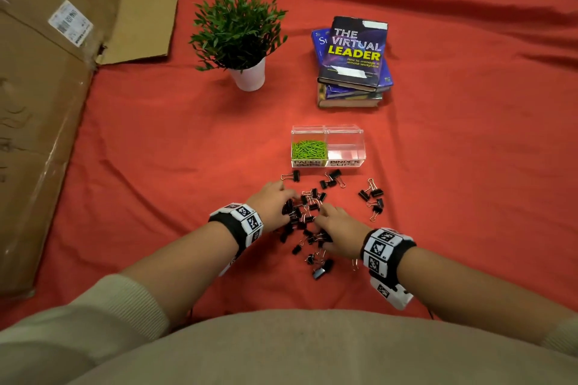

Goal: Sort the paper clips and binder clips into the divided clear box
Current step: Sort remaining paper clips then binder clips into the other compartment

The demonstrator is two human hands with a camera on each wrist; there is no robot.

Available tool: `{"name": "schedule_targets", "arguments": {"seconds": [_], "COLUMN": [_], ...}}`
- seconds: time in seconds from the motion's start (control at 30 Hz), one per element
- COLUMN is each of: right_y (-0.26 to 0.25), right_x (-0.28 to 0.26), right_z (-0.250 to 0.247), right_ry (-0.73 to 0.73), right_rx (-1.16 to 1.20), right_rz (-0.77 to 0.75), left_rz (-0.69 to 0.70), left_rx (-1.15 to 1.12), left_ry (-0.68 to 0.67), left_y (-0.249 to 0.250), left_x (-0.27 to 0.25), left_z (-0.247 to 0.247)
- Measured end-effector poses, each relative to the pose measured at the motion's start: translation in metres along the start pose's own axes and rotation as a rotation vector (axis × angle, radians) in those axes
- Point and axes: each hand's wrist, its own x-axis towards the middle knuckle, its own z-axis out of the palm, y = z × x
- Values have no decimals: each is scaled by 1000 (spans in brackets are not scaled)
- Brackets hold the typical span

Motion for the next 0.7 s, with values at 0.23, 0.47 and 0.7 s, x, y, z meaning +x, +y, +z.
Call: {"name": "schedule_targets", "arguments": {"seconds": [0.23, 0.47, 0.7], "right_y": [3, 20, 44], "right_x": [0, 3, 30], "right_z": [-5, -44, -134], "right_ry": [58, 128, 398], "right_rx": [197, 646, 836], "right_rz": [64, 310, 308], "left_rz": [-36, -17, 10], "left_rx": [-62, -75, -146], "left_ry": [84, 133, 128], "left_y": [1, 5, 14], "left_x": [1, 2, 4], "left_z": [12, 13, 11]}}
